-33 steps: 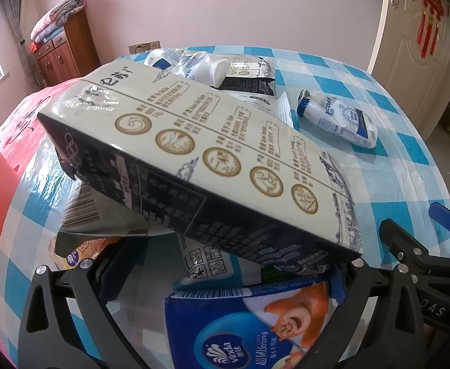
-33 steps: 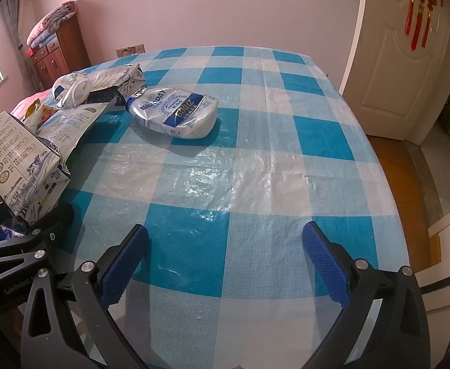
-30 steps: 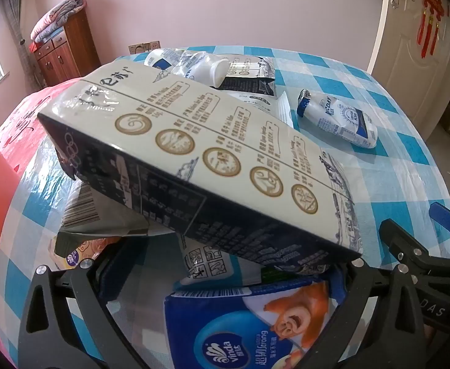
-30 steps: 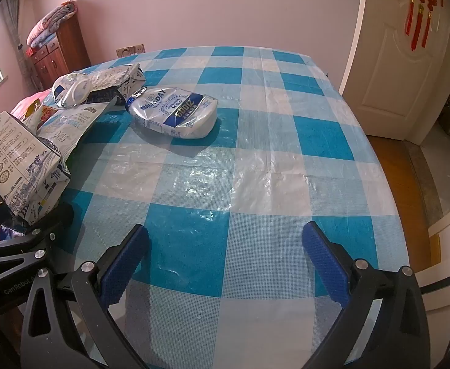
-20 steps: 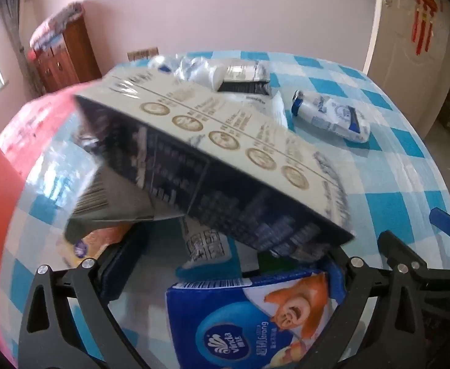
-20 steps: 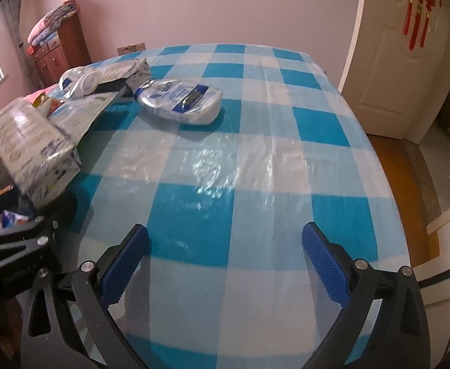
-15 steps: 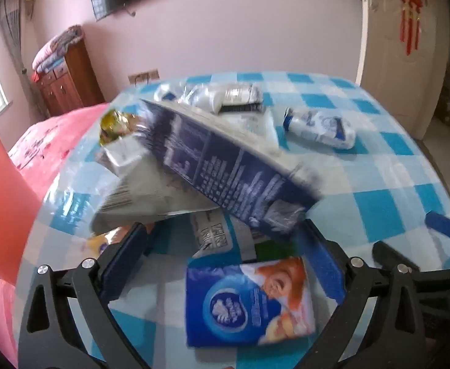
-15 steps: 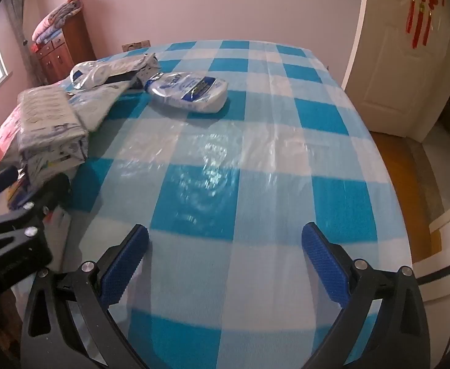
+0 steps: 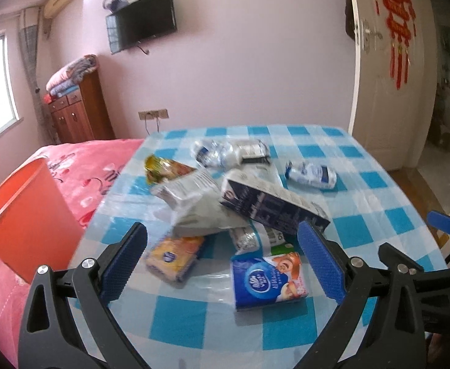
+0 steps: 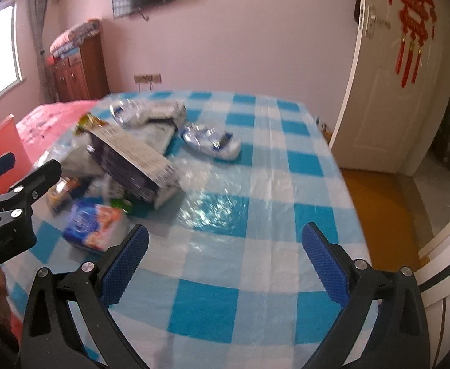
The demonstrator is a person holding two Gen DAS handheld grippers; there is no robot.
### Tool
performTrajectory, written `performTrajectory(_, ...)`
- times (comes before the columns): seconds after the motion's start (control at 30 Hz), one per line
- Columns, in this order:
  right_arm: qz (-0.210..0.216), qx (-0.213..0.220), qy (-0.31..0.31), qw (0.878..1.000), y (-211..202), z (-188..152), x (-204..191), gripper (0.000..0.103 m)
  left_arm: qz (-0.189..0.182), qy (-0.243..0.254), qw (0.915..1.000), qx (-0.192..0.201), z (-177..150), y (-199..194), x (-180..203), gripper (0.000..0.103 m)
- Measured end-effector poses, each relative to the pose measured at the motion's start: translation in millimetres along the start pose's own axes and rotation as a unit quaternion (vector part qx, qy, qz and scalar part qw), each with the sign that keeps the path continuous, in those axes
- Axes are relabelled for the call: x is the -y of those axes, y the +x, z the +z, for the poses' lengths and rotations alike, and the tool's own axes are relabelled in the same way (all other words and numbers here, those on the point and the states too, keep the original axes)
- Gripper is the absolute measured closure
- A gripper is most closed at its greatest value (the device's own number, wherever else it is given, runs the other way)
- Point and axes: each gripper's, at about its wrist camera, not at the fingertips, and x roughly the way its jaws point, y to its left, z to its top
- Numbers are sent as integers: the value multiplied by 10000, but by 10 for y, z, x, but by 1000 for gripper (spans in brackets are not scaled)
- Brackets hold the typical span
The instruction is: Collect trash
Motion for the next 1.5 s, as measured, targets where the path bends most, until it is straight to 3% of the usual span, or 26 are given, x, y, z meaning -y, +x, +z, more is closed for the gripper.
performTrajectory(0.17,56,355,-64,9993,-279,49,-84,4,231,-101,9993,294,43,-254,-157,4)
performTrajectory(0.47,133,787,-165,9967,-657,94,-227,4,89,-224,9968,763,106,-632,-307,4)
performTrajectory(0.83,6,880,-291,9957,-859,74,-343,4,233,-327,9946,952,109,-806,-378,4)
performTrajectory(1.13,70,1151,-364,9927,-1028,45,-413,4,316,-612,9939,865,102,-815,-522,4)
performTrajectory(1.5,565,1237,-489,9895,-1002,-169,-488,4,243,-775,9912,1049,32,-835,-590,4)
